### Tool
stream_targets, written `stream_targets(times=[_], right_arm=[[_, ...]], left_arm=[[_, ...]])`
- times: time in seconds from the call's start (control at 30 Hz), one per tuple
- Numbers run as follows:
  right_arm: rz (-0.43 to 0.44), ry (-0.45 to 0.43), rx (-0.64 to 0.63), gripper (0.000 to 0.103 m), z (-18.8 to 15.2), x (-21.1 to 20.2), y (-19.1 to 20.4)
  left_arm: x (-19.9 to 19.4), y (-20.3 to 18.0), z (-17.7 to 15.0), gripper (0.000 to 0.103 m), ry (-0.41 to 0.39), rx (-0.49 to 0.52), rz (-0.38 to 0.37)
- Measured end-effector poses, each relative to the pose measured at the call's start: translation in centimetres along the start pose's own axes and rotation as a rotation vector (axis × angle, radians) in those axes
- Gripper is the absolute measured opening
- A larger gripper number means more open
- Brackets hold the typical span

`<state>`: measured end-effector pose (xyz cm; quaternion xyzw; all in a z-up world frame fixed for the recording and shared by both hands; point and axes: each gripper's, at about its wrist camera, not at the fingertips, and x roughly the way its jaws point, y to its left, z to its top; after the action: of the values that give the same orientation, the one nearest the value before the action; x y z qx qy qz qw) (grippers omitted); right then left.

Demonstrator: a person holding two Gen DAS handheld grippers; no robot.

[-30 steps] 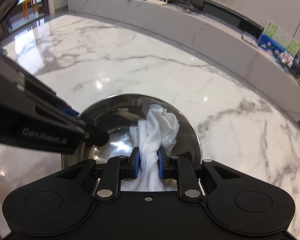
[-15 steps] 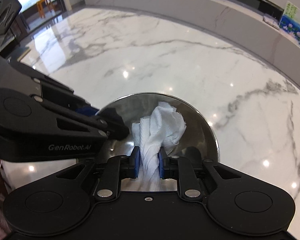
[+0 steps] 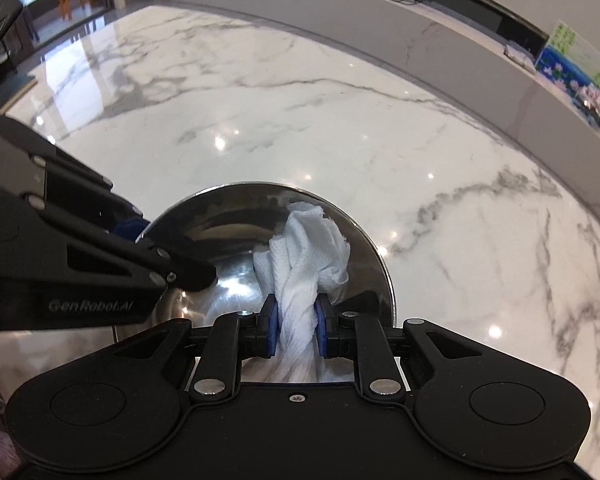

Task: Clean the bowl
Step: 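Wipe the bowl bottom with the cloth in the right gripper while the left gripper steadies the rim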

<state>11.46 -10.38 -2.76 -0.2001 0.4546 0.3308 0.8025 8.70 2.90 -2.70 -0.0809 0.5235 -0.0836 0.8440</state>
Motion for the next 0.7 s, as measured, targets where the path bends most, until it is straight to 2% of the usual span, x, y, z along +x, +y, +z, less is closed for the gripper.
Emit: stream_targets(times=[0.2, 0.4, 0.5, 0.57, 0.7], right_arm=[[0.019, -0.007, 0.018, 0.017, 0.1, 0.1, -0.1], [0.070, 0.062, -0.016, 0.017, 0.2, -0.3, -0.4], [0.037, 0.103, -0.052, 0.017, 0.3, -0.7, -0.1], [0.007, 0.097, -0.085, 0.018, 0.3, -1.3, 0.2], [0.021, 0.060, -0.099, 0.034, 0.3, -3.0, 0.3]], left_arm=[[0.1, 0.0, 0.1, 0.013, 0.003, -0.012, 0.004], [0.3, -0.3, 0.2, 0.013, 0.008, -0.006, 0.023], [0.2, -0.3, 0.1, 0.013, 0.007, -0.007, 0.020], [0.2, -0.3, 0.1, 0.013, 0.006, -0.009, 0.022], [0.0, -0.2, -0.1, 0.013, -0.003, -0.024, 0.019]])
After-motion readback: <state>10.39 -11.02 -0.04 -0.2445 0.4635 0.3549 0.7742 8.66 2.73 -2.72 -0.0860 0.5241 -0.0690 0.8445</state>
